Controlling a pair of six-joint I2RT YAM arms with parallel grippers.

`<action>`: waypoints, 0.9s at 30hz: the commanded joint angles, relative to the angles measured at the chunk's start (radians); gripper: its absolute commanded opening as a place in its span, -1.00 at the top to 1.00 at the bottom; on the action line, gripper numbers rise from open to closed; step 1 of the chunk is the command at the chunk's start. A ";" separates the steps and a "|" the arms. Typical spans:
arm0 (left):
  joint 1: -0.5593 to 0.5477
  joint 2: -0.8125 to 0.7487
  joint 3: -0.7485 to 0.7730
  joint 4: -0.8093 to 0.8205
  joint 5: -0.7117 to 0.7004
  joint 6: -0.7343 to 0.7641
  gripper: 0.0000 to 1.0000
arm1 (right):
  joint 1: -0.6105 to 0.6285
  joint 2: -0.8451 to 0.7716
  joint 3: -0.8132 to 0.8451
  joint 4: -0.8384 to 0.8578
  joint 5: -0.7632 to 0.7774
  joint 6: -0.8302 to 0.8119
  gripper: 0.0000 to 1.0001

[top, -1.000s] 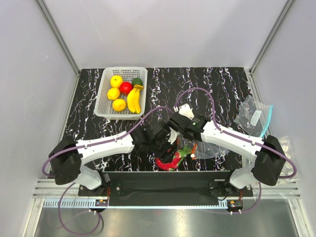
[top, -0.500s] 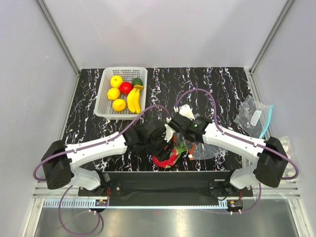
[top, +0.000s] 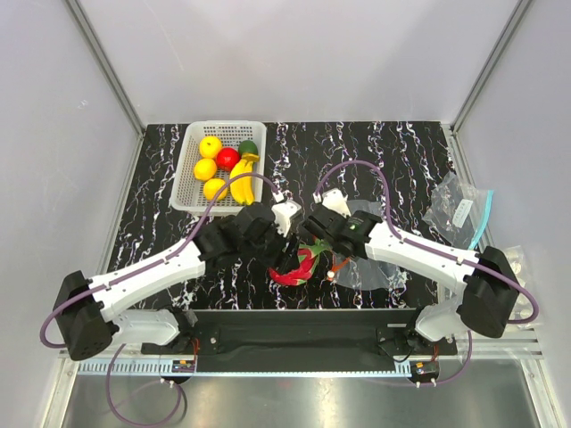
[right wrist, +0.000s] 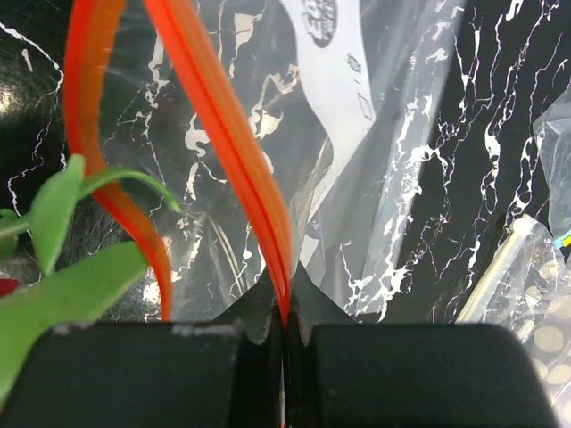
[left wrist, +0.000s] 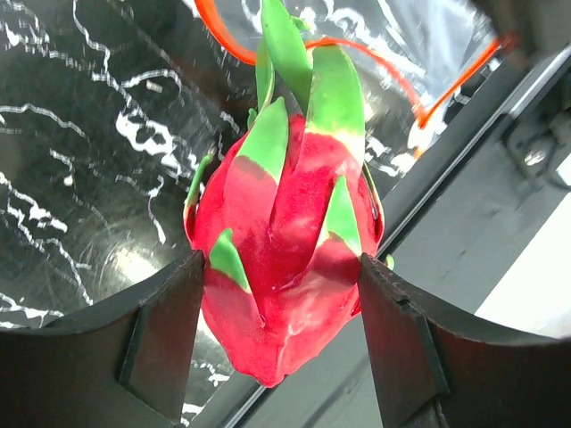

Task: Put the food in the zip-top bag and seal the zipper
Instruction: Pick up the fake fruit from the center of the board.

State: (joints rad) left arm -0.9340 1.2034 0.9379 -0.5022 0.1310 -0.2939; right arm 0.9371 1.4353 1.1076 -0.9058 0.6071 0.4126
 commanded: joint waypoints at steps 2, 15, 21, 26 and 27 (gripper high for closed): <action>0.006 -0.038 0.030 0.139 0.059 -0.045 0.75 | 0.015 0.005 -0.005 0.019 -0.007 0.008 1.00; 0.099 -0.061 0.027 0.185 0.117 -0.103 0.76 | 0.025 0.005 -0.017 0.053 -0.020 -0.014 1.00; 0.118 -0.035 0.038 0.220 0.180 -0.122 0.77 | 0.031 0.001 -0.020 0.064 -0.027 -0.021 1.00; 0.118 0.002 0.042 0.249 0.237 -0.131 0.78 | 0.032 0.001 -0.017 0.067 -0.023 -0.024 1.00; 0.118 0.007 0.039 0.255 0.243 -0.137 0.78 | 0.031 -0.001 -0.012 0.067 -0.024 -0.023 1.00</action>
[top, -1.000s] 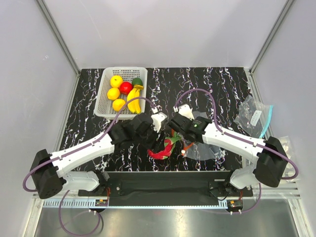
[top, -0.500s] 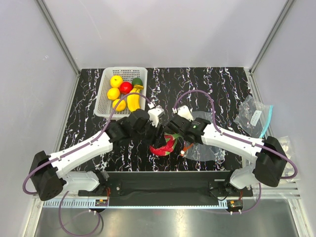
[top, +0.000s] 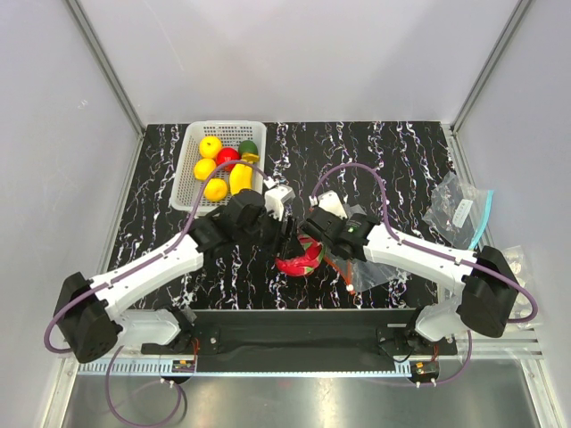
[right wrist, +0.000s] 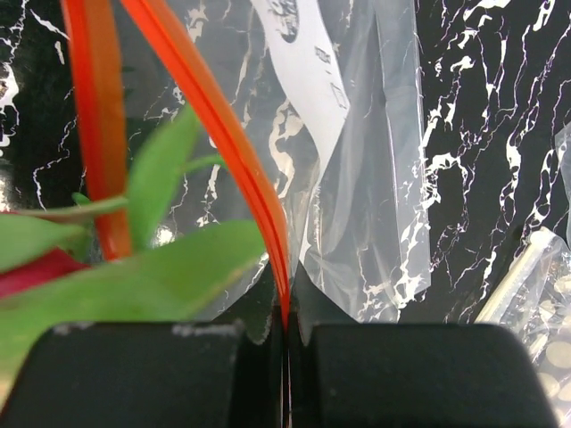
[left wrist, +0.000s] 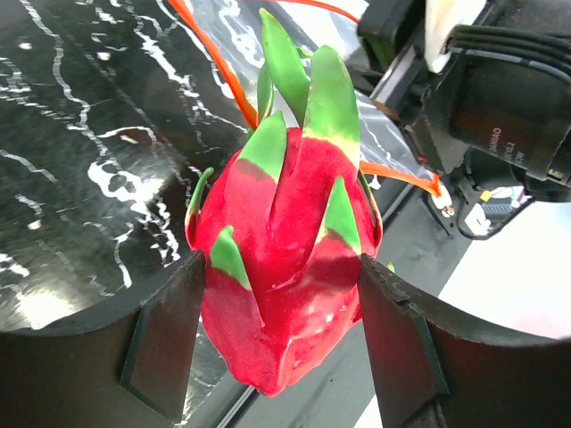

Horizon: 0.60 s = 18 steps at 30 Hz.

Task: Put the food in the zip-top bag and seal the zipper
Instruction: Pick up the fake fruit from the center of the board, then place the fake fruit in the zipper food storage bag.

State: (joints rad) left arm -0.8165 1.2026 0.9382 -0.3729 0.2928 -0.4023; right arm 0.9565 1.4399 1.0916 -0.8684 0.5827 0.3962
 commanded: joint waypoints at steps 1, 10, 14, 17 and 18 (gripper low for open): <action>0.000 0.011 0.037 0.130 0.082 -0.035 0.78 | 0.013 -0.006 0.005 0.029 0.000 -0.008 1.00; -0.041 0.083 0.092 0.062 -0.020 -0.036 0.81 | 0.014 -0.001 0.019 0.032 0.003 -0.011 1.00; -0.050 0.133 0.099 0.061 -0.081 -0.056 0.85 | 0.017 -0.004 0.030 0.029 0.000 -0.008 1.00; -0.049 0.152 0.103 0.066 -0.104 -0.070 0.85 | 0.030 -0.001 0.039 0.025 -0.003 -0.010 1.00; -0.047 0.153 0.106 0.071 -0.109 -0.079 0.85 | 0.034 -0.003 0.039 0.028 -0.004 -0.013 1.00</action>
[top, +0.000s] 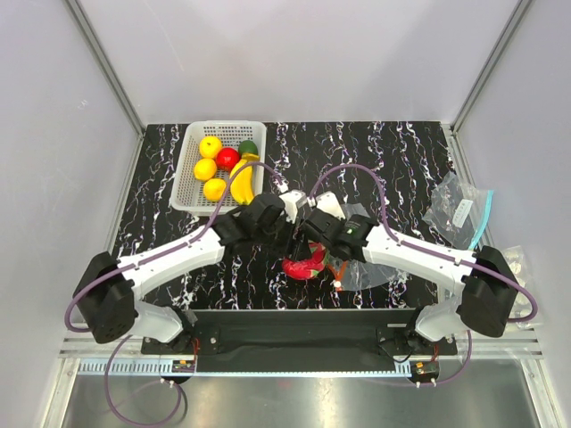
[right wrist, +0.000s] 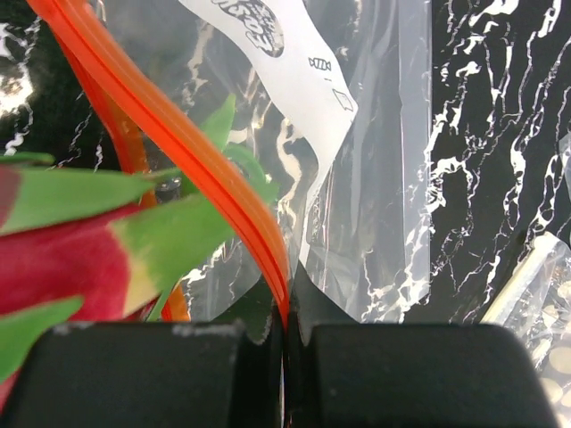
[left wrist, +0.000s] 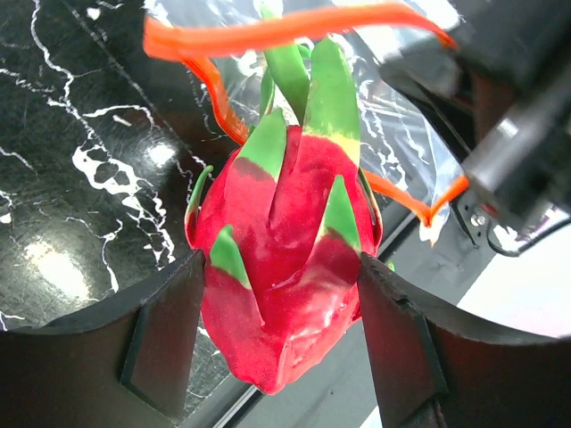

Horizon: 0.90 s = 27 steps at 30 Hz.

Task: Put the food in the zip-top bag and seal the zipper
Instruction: Place the fake fruit in the zipper food storage bag.

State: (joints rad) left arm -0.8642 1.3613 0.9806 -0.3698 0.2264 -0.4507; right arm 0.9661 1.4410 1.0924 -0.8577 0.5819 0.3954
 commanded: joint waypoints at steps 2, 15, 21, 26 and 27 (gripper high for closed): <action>0.002 0.007 0.075 0.080 -0.053 -0.045 0.86 | 0.037 -0.001 0.038 0.028 -0.011 -0.013 1.00; 0.100 -0.007 0.023 0.218 0.050 -0.278 0.92 | 0.085 -0.017 -0.014 0.100 -0.022 0.029 1.00; 0.145 -0.008 -0.003 0.270 0.133 -0.336 0.92 | 0.111 -0.004 -0.028 0.089 0.021 0.037 1.00; 0.149 -0.008 -0.011 0.296 0.142 -0.396 0.92 | 0.118 -0.030 -0.046 0.129 0.012 0.040 1.00; 0.152 -0.008 -0.022 0.327 0.151 -0.407 0.92 | 0.120 -0.031 -0.046 0.131 0.012 0.037 1.00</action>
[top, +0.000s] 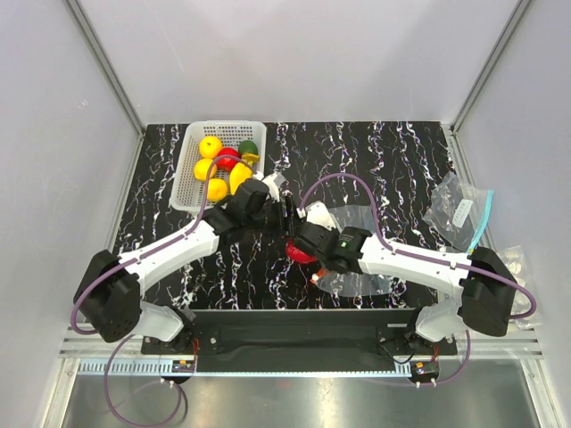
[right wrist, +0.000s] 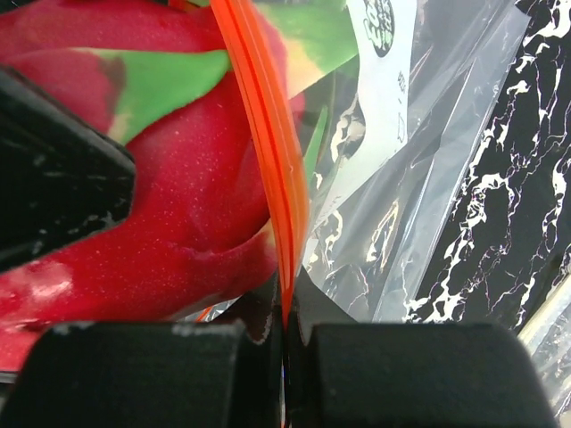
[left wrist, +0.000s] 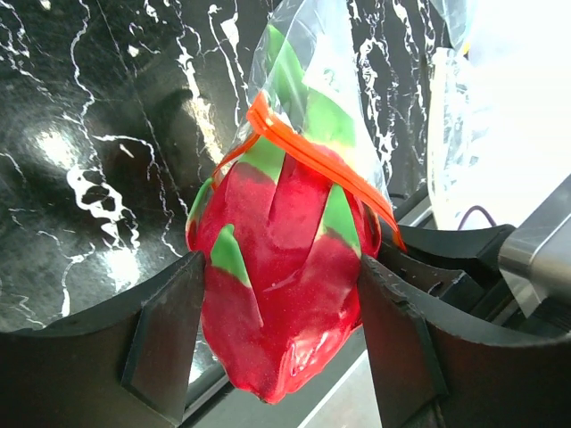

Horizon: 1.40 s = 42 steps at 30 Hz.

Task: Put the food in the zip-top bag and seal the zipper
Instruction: Place the fake fruit in the zipper food storage bag.

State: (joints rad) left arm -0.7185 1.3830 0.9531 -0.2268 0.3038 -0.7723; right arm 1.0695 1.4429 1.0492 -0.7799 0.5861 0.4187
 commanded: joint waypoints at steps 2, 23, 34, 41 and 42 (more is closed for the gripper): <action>0.024 -0.030 0.003 0.190 0.098 -0.097 0.92 | 0.021 -0.030 -0.002 0.044 0.017 0.014 1.00; 0.130 -0.079 -0.045 0.213 0.207 -0.127 0.95 | 0.033 -0.044 -0.005 0.050 0.047 0.000 1.00; 0.025 -0.071 -0.016 0.058 -0.023 -0.076 0.95 | 0.033 -0.053 0.043 0.041 0.101 0.034 1.00; -0.048 -0.047 0.044 -0.081 -0.135 -0.007 0.94 | 0.032 -0.029 0.066 -0.019 0.159 0.095 1.00; -0.059 -0.039 0.055 -0.094 -0.158 -0.002 0.93 | 0.033 -0.027 0.066 -0.016 0.152 0.094 1.00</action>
State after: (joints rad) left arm -0.7479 1.3460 0.9176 -0.3092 0.2260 -0.8181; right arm 1.0924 1.4239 1.0664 -0.7700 0.6781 0.4690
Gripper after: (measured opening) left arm 0.674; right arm 0.010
